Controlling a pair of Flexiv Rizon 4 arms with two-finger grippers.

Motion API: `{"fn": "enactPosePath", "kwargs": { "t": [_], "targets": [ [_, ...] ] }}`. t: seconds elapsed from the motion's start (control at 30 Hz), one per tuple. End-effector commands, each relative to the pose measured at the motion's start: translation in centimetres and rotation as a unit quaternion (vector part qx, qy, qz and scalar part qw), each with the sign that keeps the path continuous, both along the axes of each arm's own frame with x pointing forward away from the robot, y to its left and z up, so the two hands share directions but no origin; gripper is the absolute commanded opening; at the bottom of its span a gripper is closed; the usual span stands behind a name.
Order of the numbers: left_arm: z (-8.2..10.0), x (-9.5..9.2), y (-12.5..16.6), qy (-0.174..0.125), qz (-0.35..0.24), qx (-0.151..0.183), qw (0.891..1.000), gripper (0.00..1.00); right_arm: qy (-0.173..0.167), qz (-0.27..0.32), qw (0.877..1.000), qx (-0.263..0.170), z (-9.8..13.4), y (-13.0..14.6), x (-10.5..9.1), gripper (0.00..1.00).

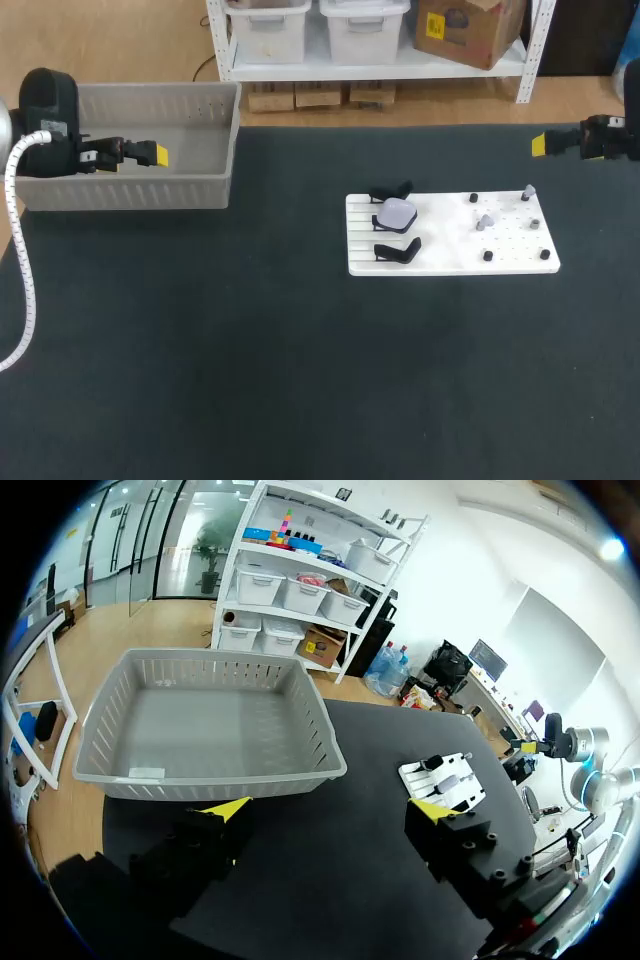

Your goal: Pick up each earbud case from the left stands, insert the matching earbuds, close the lid, and place the case in the box.

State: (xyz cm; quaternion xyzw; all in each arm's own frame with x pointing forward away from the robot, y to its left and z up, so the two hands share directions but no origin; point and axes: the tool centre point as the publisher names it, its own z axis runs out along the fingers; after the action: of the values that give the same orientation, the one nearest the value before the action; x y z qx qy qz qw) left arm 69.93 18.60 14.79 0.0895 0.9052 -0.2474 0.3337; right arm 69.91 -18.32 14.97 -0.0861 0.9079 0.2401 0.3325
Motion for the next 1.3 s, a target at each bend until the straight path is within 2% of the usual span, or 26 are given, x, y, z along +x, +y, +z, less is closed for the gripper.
{"fn": "enactPosePath", "kwargs": {
  "t": [0.03,0.47,0.6,0.67,0.73,0.77,0.83,1.0,1.17,1.3],
  "targets": [
    [0.1,0.0,-0.1,0.002,0.002,0.003,1.0,1.0,0.0,0.001,1.0,0.001,0.0,-0.1,0.0,1.0],
    [0.1,0.0,-0.1,0.002,0.002,0.003,1.0,1.0,0.0,0.001,1.0,0.001,0.0,-0.1,0.0,1.0],
    [1.0,-1.0,-0.8,-0.065,-0.071,-0.032,0.995,1.0,0.0,0.001,1.0,0.001,0.0,-0.1,0.0,1.0],
    [1.2,-1.4,-1.3,-0.086,-0.11,-0.036,0.99,1.0,0.0,0.001,1.0,0.001,0.0,-0.1,0.0,1.0],
    [1.3,-1.8,-1.9,-0.113,-0.168,-0.048,0.978,1.0,0.0,0.001,1.0,0.001,0.0,-0.1,0.0,1.0],
    [1.4,-2.1,-2.3,-0.124,-0.186,-0.036,0.974,1.0,0.0,0.001,1.0,0.001,0.0,-0.1,0.0,1.0],
    [1.5,-2.4,-3.0,-0.144,-0.231,-0.04,0.961,1.0,0.0,0.001,1.0,0.001,0.0,-0.1,0.0,1.0],
    [2.0,-2.3,-4.5,-0.187,-0.312,-0.017,0.931,1.0,0.0,0.001,1.0,0.001,0.0,-0.1,0.0,1.0],
    [2.0,-2.2,-6.5,-0.201,-0.39,-0.009,0.899,1.0,0.0,0.001,1.0,0.001,0.0,-0.1,0.0,1.0],
    [1.6,-2.3,-8.0,-0.202,-0.447,-0.018,0.871,1.0,0.0,0.001,1.0,0.001,0.0,-0.1,0.0,1.0]
  ]
}}
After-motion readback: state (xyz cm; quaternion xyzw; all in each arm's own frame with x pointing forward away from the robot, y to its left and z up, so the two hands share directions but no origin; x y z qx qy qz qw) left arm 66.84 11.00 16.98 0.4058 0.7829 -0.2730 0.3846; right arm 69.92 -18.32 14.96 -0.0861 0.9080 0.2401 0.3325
